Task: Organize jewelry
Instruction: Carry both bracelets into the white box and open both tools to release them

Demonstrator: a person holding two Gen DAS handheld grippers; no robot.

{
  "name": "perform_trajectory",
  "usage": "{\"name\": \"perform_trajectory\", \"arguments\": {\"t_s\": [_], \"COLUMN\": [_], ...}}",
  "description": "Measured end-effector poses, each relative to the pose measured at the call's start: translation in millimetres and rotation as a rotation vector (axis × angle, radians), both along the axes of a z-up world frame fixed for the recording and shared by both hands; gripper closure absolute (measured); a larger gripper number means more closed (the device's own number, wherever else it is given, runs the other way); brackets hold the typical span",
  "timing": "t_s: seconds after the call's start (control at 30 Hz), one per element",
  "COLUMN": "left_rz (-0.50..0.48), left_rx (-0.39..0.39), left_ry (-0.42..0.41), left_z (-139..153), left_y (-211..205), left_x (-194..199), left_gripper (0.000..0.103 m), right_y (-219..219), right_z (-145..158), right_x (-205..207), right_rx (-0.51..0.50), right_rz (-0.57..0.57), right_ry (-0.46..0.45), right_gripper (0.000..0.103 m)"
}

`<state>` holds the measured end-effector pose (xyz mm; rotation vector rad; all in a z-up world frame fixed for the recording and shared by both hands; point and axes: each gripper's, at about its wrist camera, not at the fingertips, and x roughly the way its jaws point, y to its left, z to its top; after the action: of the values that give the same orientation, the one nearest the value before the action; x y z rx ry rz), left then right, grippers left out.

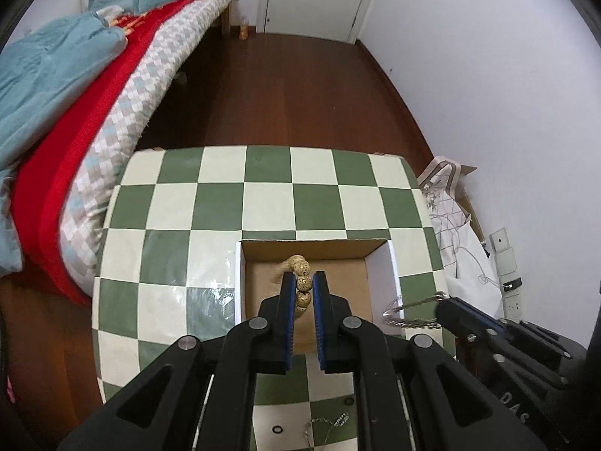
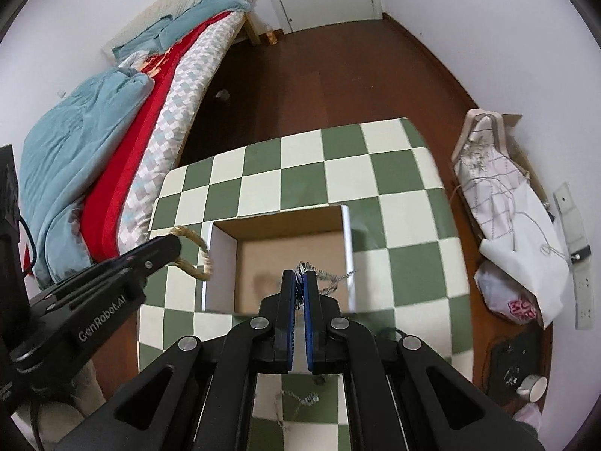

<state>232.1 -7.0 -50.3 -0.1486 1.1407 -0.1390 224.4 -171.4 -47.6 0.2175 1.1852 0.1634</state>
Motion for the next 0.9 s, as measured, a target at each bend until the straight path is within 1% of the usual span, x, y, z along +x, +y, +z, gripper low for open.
{"name": "perform_trajectory", "arguments": {"t_s": [0.2,0.3,0.37,0.4,0.43,0.47,0.5,0.53,0.57,0.6,0.63,0.7,0.77,0.83,0.9], "left_rz": [0.000,0.019,0.025,0.033,0.045,0.054,0.062,0.067,0.073,0.081,0.089,0.101,0.114,0.123,0.132], "left_rx": [-0.059,-0.072,-0.067,-0.053,-0.037,-0.028,-0.015,-0.002,0.015,0.050,0.081,0.146,0.198,0.225,0.254], "left_ry": [0.084,0.096,0.103,0.098,0.093,0.084,0.070,0.062,0.058,0.053,0.043,0.015,-0.011,-0.026,-0.042], "left_z": [-25,-31,-33,-33,-32,-30,-29,-28,-28,-28,-28,-27,-28,-30,-32], "left_y": [7,12,15,16,19,21,23,25,27,29,31,34,36,39,40], "left_x": [27,36,40,40,41,41,40,39,39,36,34,27,19,9,-1], "left_gripper": [0.096,0.092,0.080,0.064,0.038,0.027,0.020,0.020,0.019,0.012,0.001,0.000,0.000,0.000,0.000], "right_y": [13,16,18,18,18,19,17,16,16,15,15,16,18,19,20], "right_z": [-34,-51,-56,-57,-58,-58,-58,-57,-56,-56,-55,-57,-61,-65,-71], "right_x": [37,54,61,64,66,67,67,67,67,65,64,57,49,41,32], "right_rx": [-0.017,-0.001,0.001,-0.004,-0.012,-0.021,-0.031,-0.039,-0.054,-0.086,-0.108,-0.176,-0.218,-0.244,-0.245], "right_rz": [0.027,0.044,0.054,0.056,0.057,0.057,0.053,0.051,0.050,0.049,0.049,0.055,0.062,0.068,0.071], "right_ry": [0.068,0.115,0.139,0.144,0.146,0.148,0.146,0.144,0.142,0.139,0.136,0.131,0.126,0.123,0.128], "right_gripper": [0.099,0.098,0.097,0.091,0.085,0.071,0.059,0.056,0.049,0.041,0.035,0.012,0.007,0.007,0.000]}}
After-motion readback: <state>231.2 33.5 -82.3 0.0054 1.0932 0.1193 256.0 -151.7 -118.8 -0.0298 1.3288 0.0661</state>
